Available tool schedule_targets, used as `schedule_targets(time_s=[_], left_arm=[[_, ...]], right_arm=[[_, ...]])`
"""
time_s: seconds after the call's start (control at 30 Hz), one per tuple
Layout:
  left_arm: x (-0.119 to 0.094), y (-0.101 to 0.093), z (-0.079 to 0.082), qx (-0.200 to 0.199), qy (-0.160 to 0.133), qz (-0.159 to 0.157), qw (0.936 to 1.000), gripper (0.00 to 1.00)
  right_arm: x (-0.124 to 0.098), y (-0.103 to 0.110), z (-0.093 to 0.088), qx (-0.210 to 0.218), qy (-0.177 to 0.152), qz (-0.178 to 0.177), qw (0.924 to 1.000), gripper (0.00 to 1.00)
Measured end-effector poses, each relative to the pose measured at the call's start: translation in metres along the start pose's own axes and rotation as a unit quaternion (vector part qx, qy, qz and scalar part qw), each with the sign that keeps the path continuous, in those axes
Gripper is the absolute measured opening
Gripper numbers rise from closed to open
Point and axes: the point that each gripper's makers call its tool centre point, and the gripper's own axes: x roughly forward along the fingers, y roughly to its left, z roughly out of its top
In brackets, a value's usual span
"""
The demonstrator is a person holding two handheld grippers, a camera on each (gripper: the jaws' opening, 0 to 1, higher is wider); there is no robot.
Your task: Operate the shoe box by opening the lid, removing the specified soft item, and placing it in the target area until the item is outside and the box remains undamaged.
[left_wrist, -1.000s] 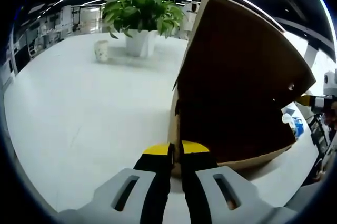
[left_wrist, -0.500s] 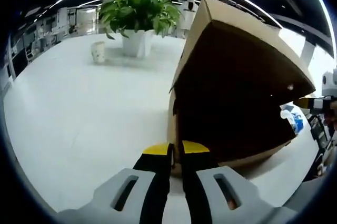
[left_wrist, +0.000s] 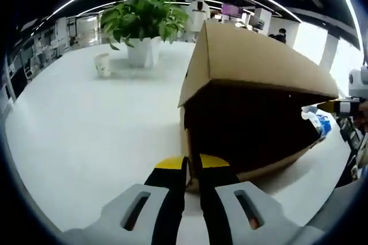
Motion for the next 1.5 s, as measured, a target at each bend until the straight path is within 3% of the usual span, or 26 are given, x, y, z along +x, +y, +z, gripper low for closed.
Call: schedule_targets(time_s=[0.3, 1.33, 1.5], left_arm=[[-0.008, -0.007, 0.012, 0.020, -0.027, -0.017, 0.9993, 0.11], [-0.025, -0.016, 0.005, 0.076, -0.045, -0.036, 0.9955, 0.21], [-0.026, -0.016, 0.004, 0.086, -0.045, -0.036, 0.9946, 0.23]], right_arm=[[-0.002, 0.006, -0.009, -0.031, 0.001, 0.018, 0.9994, 0.04], [-0.010, 0.029, -0.029, -0.096, -0.017, 0.072, 0.9926, 0.19], [-0.010, 0.036, -0.033, -0.129, -0.014, 0.075, 0.9887, 0.23]])
